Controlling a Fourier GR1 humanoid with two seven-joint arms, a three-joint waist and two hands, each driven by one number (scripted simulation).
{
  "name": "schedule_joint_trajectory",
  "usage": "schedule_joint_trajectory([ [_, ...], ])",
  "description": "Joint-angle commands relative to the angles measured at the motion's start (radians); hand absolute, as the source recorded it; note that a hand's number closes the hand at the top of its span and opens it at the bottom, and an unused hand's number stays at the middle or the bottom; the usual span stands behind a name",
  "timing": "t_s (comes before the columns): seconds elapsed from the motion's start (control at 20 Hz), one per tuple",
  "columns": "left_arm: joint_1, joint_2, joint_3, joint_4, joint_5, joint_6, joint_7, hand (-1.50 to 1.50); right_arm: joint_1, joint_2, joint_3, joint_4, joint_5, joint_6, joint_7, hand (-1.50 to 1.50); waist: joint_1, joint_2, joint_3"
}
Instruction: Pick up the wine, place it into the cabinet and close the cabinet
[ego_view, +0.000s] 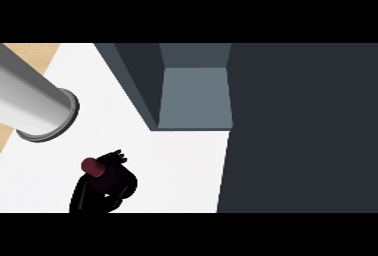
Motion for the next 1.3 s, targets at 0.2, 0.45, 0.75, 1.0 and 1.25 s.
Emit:
schedule_joint_trajectory([
  [0.2, -0.073, 0.001, -0.045, 0.084, -0.085, -0.023, -0.05, 1.5, -0.026, 0.007, 0.006, -0.119, -0.031, -0.032, 0.078, -1.5, 0.0, 0.001, 0.0],
  [0.45, -0.07, 0.064, -0.012, 0.05, -0.126, 0.011, -0.08, 1.5, 0.074, 0.035, 0.06, -0.078, 0.041, 0.0, -0.045, -1.5, 0.002, 0.001, 0.0],
  [0.75, -0.161, 0.17, 0.106, 0.046, -0.045, -0.021, -0.01, 1.5, 0.041, 0.014, -0.013, -0.092, -0.048, 0.0, -0.004, -1.5, 0.001, 0.0, 0.0],
  [1.0, -0.166, 0.123, 0.092, 0.045, -0.135, 0.089, -0.154, 1.5, 0.018, -0.021, -0.069, -0.086, -0.115, 0.036, 0.013, -1.5, 0.0, 0.0, 0.0],
  [1.25, -0.048, 0.088, 0.065, -0.221, -0.104, 0.115, -0.085, 1.5, 0.091, -0.008, -0.07, -0.122, -0.129, 0.049, 0.001, -1.5, 0.009, -0.005, 0.002],
])
